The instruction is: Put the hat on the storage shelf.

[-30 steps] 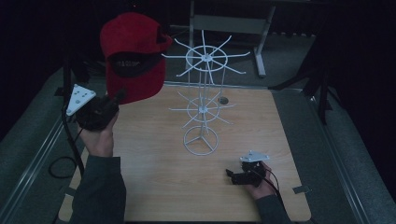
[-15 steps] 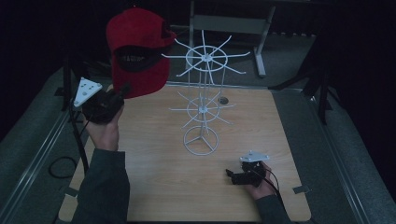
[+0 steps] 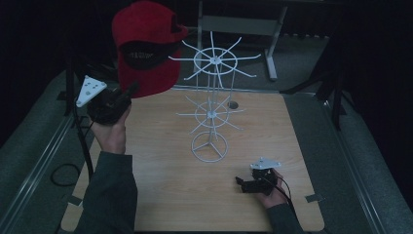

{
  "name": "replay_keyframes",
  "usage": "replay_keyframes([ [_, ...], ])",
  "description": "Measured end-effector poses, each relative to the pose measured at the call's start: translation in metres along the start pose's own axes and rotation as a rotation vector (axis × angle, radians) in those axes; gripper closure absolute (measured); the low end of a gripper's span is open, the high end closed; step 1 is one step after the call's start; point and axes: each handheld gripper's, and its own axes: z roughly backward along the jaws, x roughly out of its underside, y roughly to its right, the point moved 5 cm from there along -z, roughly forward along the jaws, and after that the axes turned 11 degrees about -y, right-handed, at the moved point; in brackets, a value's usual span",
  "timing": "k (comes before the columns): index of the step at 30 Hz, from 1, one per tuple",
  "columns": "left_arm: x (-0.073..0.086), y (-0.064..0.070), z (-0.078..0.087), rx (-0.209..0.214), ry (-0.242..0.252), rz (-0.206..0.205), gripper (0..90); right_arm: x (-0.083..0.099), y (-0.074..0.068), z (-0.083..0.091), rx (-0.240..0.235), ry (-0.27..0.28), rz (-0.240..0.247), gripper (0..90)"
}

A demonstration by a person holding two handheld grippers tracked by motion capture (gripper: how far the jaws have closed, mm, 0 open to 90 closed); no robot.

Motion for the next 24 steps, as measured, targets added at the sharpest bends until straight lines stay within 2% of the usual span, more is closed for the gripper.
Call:
replay_keyframes([
  [11, 0.0005, 0.0042, 0.0034, 0.034, -0.005, -0.017, 85.9, 0.0001, 0.0, 0.0, 0.0, -0.001, 0.0, 13.1],
  [24, 0.0054, 0.0052, 0.0032, 0.04, -0.011, -0.038, 85.9, 0.0, 0.0001, 0.0, 0.0, 0.0, 0.001, 13.1],
])
